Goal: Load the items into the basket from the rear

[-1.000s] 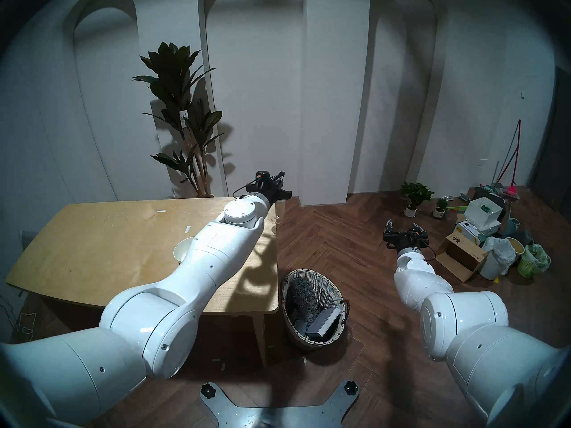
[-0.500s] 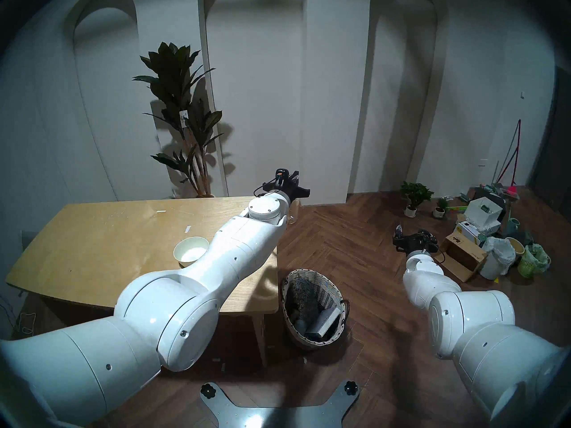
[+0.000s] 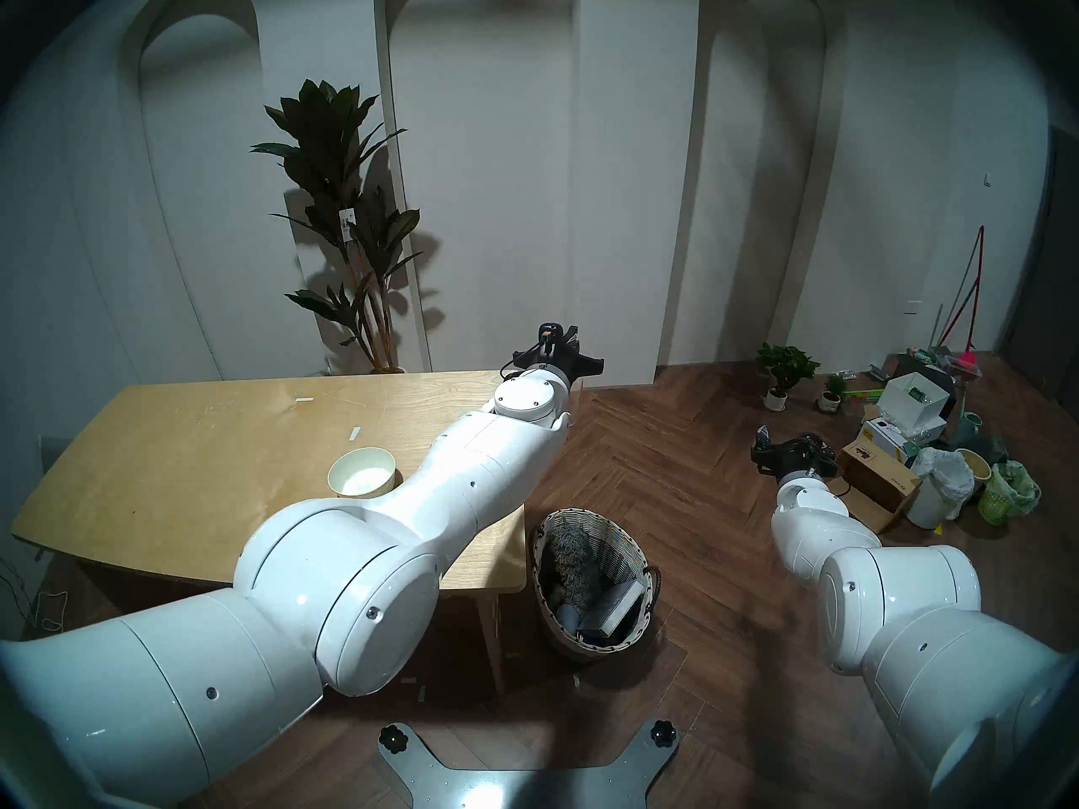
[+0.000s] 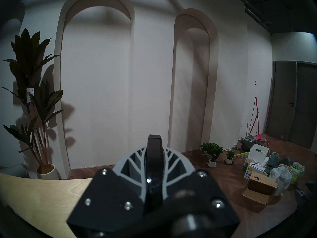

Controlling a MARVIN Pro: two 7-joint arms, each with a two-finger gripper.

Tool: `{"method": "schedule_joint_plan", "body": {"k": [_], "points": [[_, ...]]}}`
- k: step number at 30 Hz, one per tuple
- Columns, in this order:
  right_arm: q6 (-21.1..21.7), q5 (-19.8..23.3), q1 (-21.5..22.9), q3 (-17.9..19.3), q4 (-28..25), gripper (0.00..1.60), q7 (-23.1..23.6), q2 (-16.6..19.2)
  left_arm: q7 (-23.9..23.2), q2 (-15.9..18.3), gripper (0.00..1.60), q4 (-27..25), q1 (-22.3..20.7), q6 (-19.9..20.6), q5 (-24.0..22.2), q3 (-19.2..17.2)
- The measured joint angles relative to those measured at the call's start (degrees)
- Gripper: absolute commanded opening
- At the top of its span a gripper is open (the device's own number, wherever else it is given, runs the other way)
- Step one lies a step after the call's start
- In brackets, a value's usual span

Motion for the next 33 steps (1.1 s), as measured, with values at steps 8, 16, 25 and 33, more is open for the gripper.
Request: {"method": "schedule_joint_plan", "body": {"k": [8,16,25,33], "points": [[1.08,0.66,1.37,0.72,-0.13,1.60,-0.05,-0.02,1.13,-2.17,0.34,2.22,-1.00,-0.89,-1.19,-0.61],[2.68,1.97,2.44,2.17,-0.03,1.60,-1.10,0.11,1.59,-4.08,0.67,3.52,-1.85,-1.82,-2.93,-1.79],[2.54,2.92,3.10,3.21,-0.41,1.60,-1.54,0.50,0.74,-5.45,1.13,5.69,-2.71,-2.63,-4.76,-3.06],[0.97,3.10,5.22,3.20,-2.95,1.60,-0.77,0.38,-0.21,-5.94,1.60,6.86,-3.18,-3.04,-6.09,-4.02]]}}
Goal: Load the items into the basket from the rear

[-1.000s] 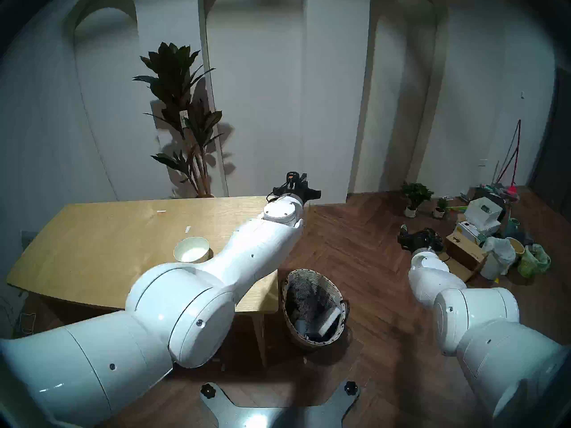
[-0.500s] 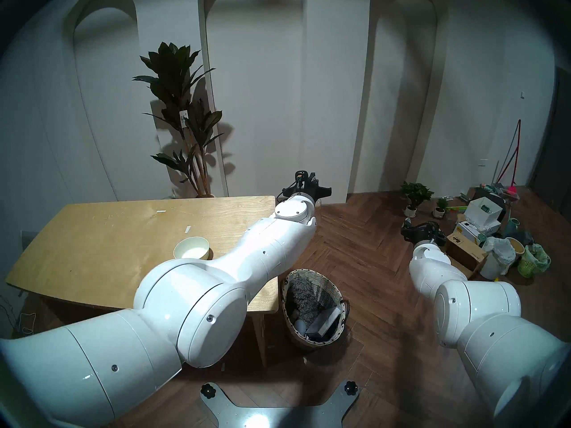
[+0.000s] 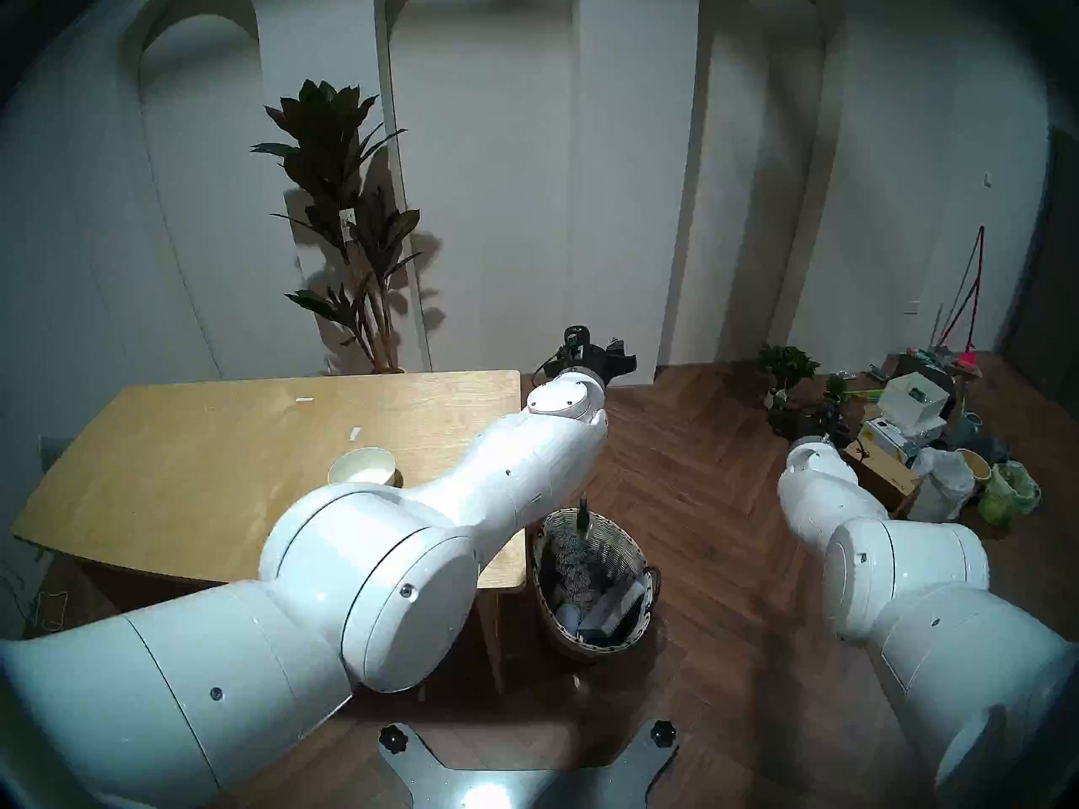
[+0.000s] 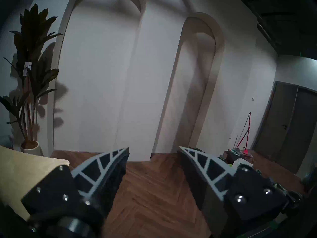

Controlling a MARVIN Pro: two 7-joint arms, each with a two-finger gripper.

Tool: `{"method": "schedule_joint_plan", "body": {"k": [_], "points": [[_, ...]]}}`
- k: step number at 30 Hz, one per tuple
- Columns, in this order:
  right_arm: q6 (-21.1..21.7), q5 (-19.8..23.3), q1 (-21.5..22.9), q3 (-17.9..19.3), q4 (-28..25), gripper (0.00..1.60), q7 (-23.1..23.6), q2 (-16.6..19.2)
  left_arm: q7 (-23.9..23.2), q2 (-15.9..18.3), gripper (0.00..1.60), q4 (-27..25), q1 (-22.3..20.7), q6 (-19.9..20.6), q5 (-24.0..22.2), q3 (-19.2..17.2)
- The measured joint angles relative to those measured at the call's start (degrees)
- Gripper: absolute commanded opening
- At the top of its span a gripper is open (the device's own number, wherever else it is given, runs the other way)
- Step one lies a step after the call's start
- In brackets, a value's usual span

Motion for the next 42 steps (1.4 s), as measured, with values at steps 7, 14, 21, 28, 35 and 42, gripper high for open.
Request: {"method": "schedule_joint_plan", "body": {"k": [7,14,21,28,35,42], "points": [[-1.38,-0.25,2.24,-0.91,-3.13,1.60,1.04,-0.90,-0.48,-0.06,1.60,0.44,-0.29,-0.41,-0.07,0.34],[-2.80,-1.41,4.43,-2.57,-7.22,1.60,2.80,-2.47,-0.02,0.97,1.60,0.39,-1.64,-0.86,4.07,4.32],[-3.45,-2.79,5.58,-4.66,-10.52,1.60,4.52,-4.47,3.41,3.47,1.60,0.49,-2.69,-0.53,9.00,8.32],[-3.69,-5.00,5.69,-7.84,-12.39,1.60,6.18,-6.96,7.20,6.93,1.60,1.79,-2.53,1.50,12.02,10.53],[-3.62,-7.06,2.64,-9.85,-11.29,1.60,7.09,-6.92,12.17,11.24,1.60,3.87,-2.18,4.05,14.14,11.80],[-3.56,-8.79,-2.57,-11.62,-7.27,1.60,8.19,-6.69,18.11,15.83,1.60,5.51,-2.18,6.26,15.76,12.70]]}}
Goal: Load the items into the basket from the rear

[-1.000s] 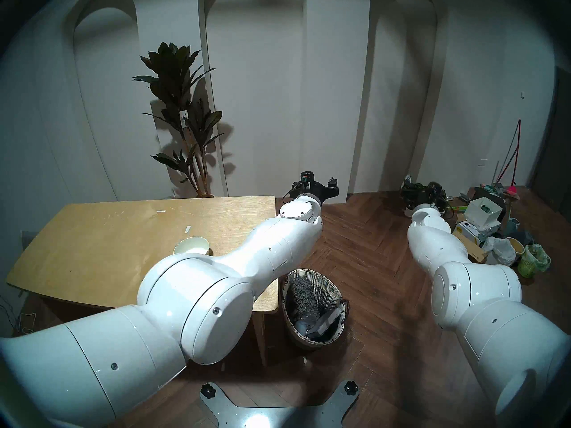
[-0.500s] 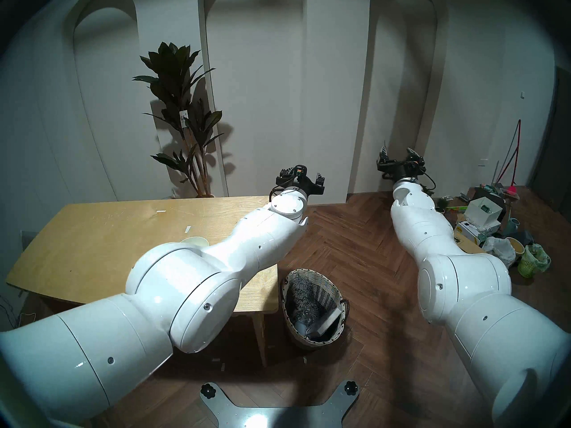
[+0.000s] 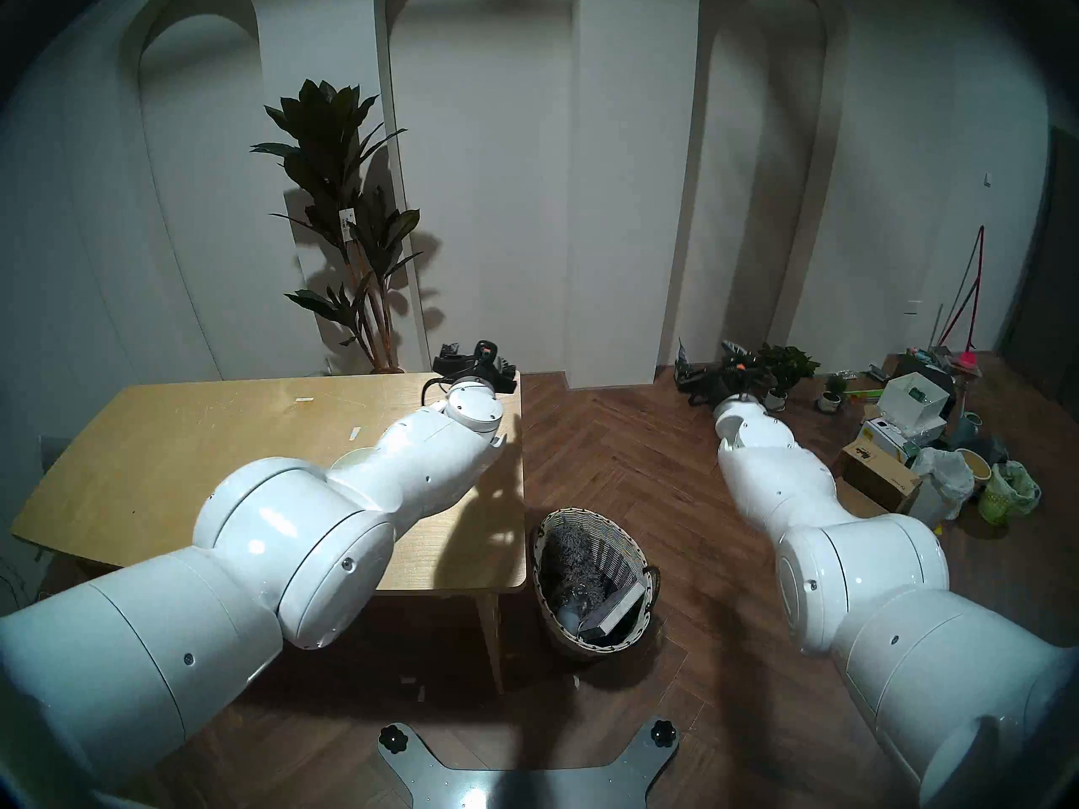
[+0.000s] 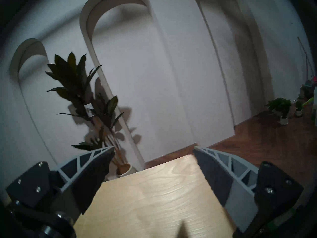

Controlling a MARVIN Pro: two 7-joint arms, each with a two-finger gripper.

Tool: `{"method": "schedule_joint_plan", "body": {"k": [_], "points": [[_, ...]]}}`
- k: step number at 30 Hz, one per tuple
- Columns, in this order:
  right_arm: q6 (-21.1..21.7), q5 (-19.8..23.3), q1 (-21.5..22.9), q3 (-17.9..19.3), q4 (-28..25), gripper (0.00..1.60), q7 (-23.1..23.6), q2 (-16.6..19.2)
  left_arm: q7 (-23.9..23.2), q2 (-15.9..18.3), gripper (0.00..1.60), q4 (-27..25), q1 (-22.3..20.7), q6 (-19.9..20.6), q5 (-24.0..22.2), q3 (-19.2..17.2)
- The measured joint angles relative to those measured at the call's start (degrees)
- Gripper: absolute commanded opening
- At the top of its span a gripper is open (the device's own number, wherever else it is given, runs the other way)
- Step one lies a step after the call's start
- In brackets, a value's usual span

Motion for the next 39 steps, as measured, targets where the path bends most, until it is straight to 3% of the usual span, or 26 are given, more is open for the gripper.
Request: {"method": "schedule_joint_plan", "body": {"k": [9,22,39], "points": [[-0.61,-1.80,-4.34,-2.07,1.79,1.60,2.19,-1.36,8.02,4.10,1.60,-0.40,-1.01,1.41,1.96,1.42],[-2.47,-3.06,-4.61,-3.65,0.10,1.60,5.23,-3.58,14.69,5.81,1.60,-1.76,-1.52,1.42,4.57,4.00],[-4.52,-3.30,-4.46,-6.01,-3.31,1.60,9.89,-7.99,20.87,10.27,1.60,-0.62,-1.06,6.23,8.10,7.39]]}}
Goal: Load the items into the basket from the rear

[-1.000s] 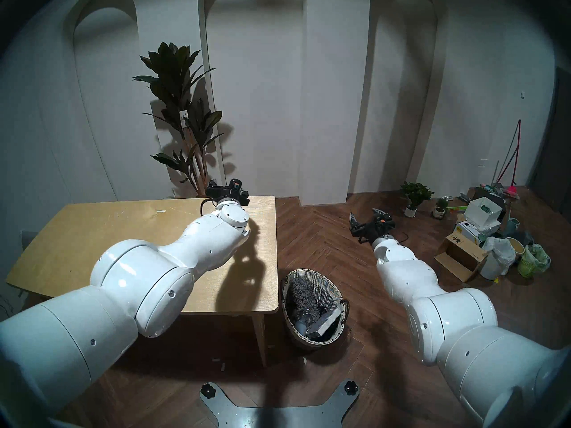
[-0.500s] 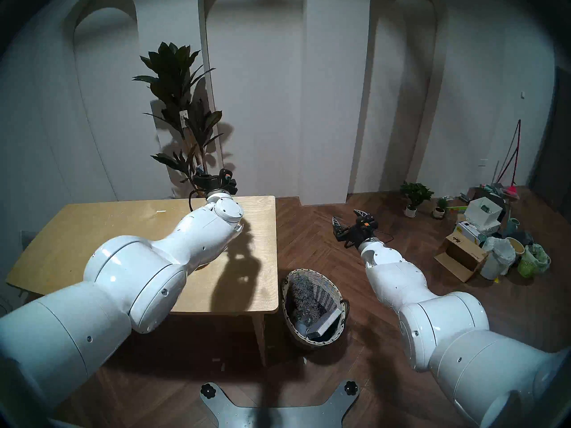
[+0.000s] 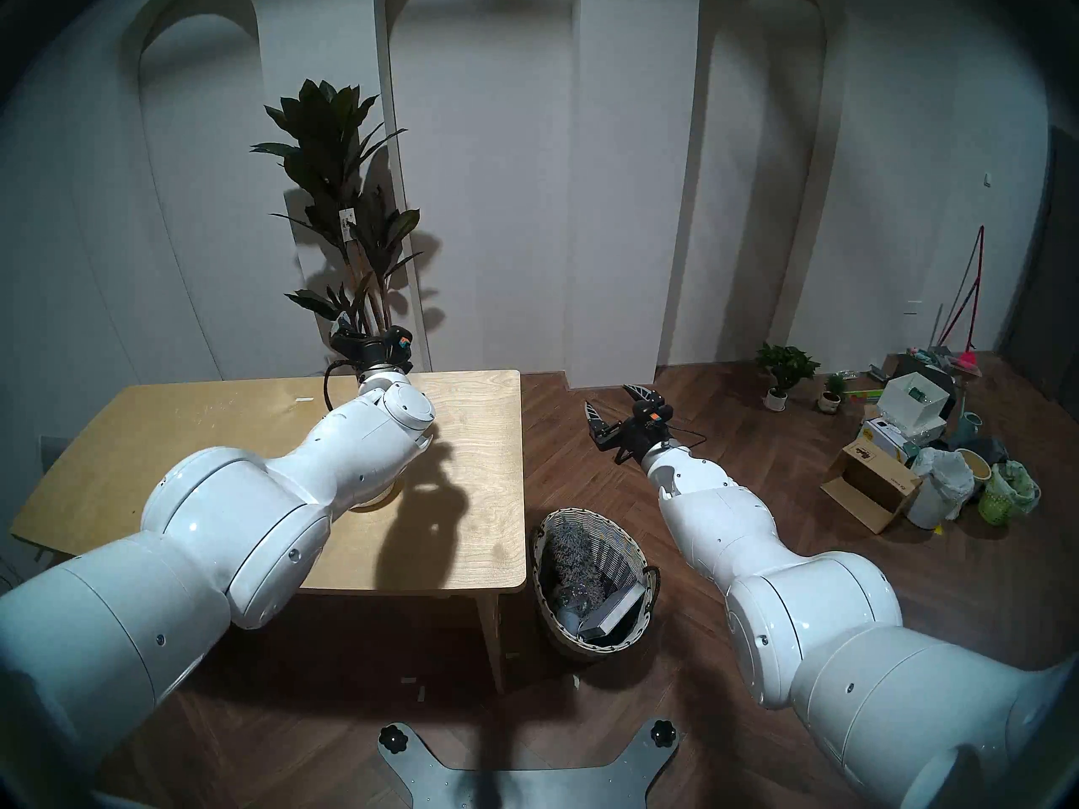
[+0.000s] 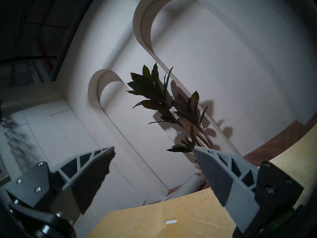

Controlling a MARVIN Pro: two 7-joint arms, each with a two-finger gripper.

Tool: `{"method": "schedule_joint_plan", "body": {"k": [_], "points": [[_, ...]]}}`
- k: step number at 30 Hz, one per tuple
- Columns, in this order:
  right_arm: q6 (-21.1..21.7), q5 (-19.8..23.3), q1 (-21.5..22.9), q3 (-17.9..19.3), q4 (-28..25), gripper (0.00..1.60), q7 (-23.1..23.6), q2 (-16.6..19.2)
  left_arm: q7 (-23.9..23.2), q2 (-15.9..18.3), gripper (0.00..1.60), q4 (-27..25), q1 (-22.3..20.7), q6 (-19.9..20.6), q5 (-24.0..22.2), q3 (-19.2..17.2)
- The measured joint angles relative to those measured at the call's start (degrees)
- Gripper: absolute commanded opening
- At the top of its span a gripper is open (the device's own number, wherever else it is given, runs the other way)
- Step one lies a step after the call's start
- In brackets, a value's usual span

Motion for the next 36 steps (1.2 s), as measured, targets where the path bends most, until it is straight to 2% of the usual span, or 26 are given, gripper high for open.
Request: {"method": "schedule_joint_plan", "body": {"k": [16,36], "points": [[-1.09,0.63,0.19,-2.18,-3.18,1.60,3.93,-3.95,3.68,5.39,1.60,0.45,-0.01,2.28,1.29,1.11],[-1.08,1.66,1.00,-4.37,-6.85,1.60,7.69,-7.67,5.60,10.48,1.60,0.06,-0.31,0.92,1.24,0.09]]}}
